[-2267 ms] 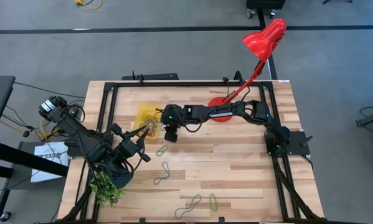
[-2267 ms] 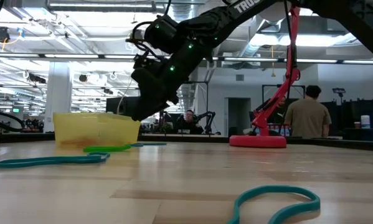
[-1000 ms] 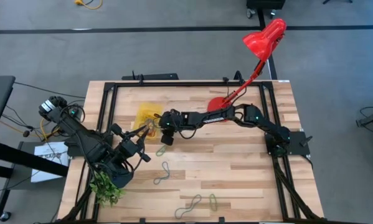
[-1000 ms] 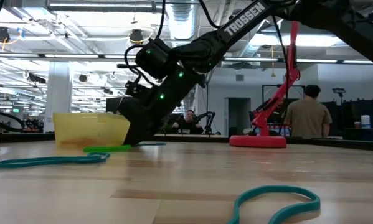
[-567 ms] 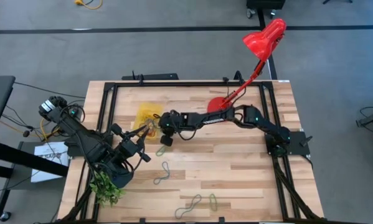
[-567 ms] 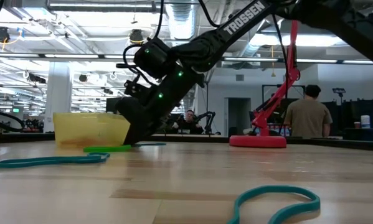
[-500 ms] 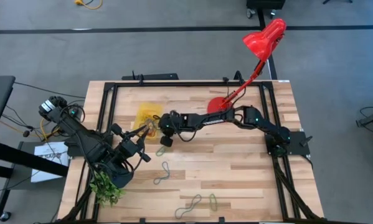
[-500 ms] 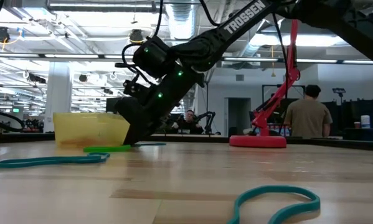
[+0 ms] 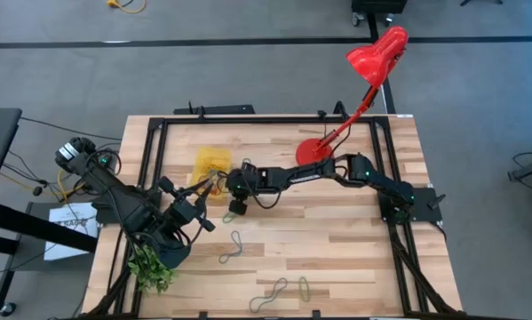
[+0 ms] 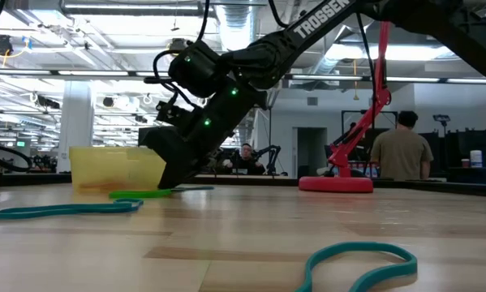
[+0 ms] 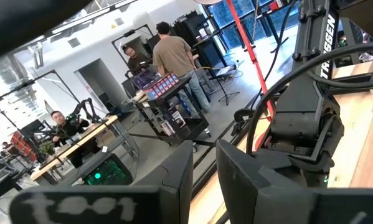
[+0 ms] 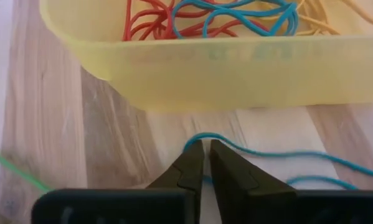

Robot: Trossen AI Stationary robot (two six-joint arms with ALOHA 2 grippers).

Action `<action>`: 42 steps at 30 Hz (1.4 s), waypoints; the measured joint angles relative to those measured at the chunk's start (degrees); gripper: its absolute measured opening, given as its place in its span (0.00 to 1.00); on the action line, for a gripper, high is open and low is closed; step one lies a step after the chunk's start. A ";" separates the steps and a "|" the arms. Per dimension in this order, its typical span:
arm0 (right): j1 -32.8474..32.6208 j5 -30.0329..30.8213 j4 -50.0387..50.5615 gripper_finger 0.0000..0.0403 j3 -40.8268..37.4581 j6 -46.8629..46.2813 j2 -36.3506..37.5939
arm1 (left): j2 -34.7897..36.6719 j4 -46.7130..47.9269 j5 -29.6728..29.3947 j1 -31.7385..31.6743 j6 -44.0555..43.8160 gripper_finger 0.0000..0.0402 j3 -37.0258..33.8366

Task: Pick and place items into bin
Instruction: Put the blue rubber band into the yellow bin

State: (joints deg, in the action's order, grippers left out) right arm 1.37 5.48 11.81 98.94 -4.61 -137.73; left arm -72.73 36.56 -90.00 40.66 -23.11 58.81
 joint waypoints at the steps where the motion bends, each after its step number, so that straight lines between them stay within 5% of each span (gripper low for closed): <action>1: -0.01 -0.05 0.07 0.09 0.00 -0.01 0.00 | 0.00 0.00 0.00 0.00 0.00 0.15 0.02; 12: -0.32 -3.65 0.79 0.26 0.04 -4.39 0.13 | 0.00 0.00 0.00 0.00 0.00 0.15 -0.01; 42: -2.66 -11.93 -1.43 0.27 1.33 -5.63 0.04 | 0.00 0.00 0.02 0.00 0.00 0.15 0.00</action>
State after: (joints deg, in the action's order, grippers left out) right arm -1.28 -6.45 10.38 100.26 -10.24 -137.69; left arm -72.73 36.56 -89.97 40.66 -23.11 58.82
